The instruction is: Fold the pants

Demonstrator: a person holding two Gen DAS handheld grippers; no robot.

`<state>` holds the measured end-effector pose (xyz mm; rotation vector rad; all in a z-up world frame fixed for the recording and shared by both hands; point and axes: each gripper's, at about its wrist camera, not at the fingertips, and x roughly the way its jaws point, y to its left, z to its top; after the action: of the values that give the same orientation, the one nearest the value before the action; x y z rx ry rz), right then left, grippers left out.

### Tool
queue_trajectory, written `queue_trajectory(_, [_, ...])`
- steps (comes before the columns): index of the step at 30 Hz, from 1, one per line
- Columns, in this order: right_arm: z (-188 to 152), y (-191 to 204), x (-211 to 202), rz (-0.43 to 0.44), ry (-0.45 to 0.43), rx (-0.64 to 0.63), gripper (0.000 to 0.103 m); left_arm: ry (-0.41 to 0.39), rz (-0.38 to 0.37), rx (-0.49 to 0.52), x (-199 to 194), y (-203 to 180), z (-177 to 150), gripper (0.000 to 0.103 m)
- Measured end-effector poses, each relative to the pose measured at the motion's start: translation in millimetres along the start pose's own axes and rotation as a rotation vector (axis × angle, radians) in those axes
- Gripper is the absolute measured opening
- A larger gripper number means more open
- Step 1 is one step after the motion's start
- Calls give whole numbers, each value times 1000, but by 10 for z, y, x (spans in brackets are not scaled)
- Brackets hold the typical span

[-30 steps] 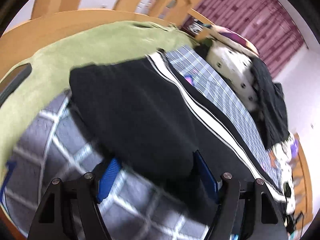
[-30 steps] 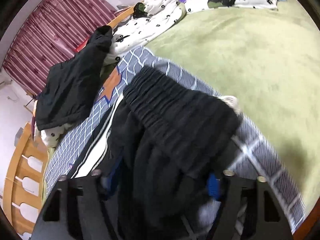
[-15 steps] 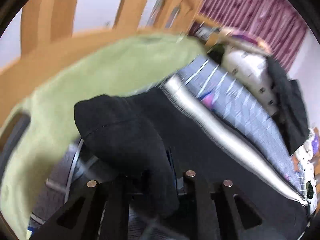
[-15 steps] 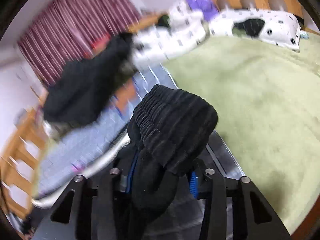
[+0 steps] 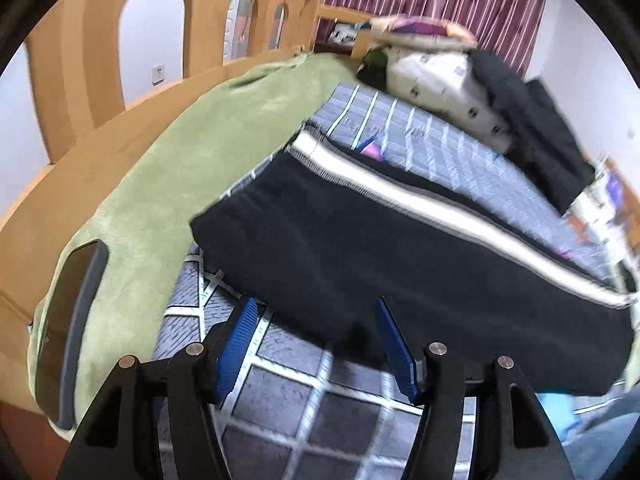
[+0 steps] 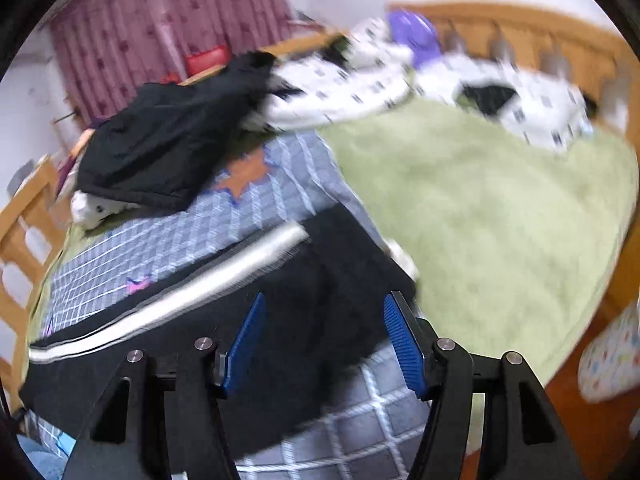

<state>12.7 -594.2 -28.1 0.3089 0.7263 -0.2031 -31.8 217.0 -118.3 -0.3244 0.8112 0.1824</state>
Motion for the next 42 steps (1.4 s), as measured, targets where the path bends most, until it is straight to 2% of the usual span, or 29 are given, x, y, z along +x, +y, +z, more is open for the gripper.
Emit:
queue_trajectory(2, [96, 291, -23, 16, -23, -62, 65, -34, -11, -10, -187, 38, 38, 59])
queue_trajectory(4, [171, 597, 37, 32, -22, -117, 65, -74, 51, -3, -275, 17, 175, 63])
queue_trajectory(6, [214, 904, 141, 51, -16, -165, 65, -75, 70, 3, -223, -34, 348, 64])
queue_trajectory(9, [233, 1373, 271, 90, -30, -223, 65, -44, 73, 6, 12, -127, 673, 64])
queue_trajectory(14, [262, 1910, 569, 166, -19, -248, 65, 0, 181, 109, 512, -407, 985, 64])
queue_trajectory(16, [244, 2104, 709, 188, -3, -269, 65, -2, 170, 120, 634, -456, 1038, 64])
queue_trajectory(19, [159, 2361, 991, 238, 57, -374, 65, 1, 113, 90, 761, -453, 1122, 64])
queue_trajectory(22, [25, 2579, 1260, 264, 95, -499, 65, 6, 92, 69, 923, -433, 1193, 64])
queue_trajectory(27, [-137, 2824, 1708, 332, 178, -595, 65, 53, 112, 88, 1293, -358, 1310, 64])
queue_trajectory(30, [-239, 2940, 1999, 335, 239, -665, 65, 81, 134, 85, 1465, -265, 1353, 64])
queue_trajectory(32, [-374, 3020, 2193, 366, 332, -732, 55, 86, 127, 51, 1552, -191, 1378, 64])
queue_trajectory(33, [-430, 3040, 2222, 349, 325, -764, 48, 89, 118, 31, 1587, -163, 1385, 58])
queue_trajectory(34, [-479, 3068, 2201, 351, 299, -797, 35, 94, 106, 13, 1624, -145, 1389, 40])
queue_trajectory(35, [-495, 3086, 2163, 378, 289, -811, 3, 99, 130, 20, 1656, -148, 1392, 32])
queue_trajectory(36, [-497, 3104, 2125, 391, 288, -812, 4, 93, 131, 45, 1641, -164, 1393, 21])
queue_trajectory(37, [-496, 3115, 2075, 384, 261, -817, 3, 72, 114, 69, 1590, -168, 1399, 18])
queue_trajectory(39, [-442, 3085, 1917, 398, 197, -806, 3, -42, 65, 61, 1311, -125, 1401, 17])
queue_trajectory(41, [-333, 3031, 1743, 428, 142, -758, 3, -94, 27, 37, 1149, -75, 1430, 17])
queue_trajectory(42, [-271, 3013, 1650, 443, 106, -743, 3, -95, 30, 30, 1150, -57, 1453, 17])
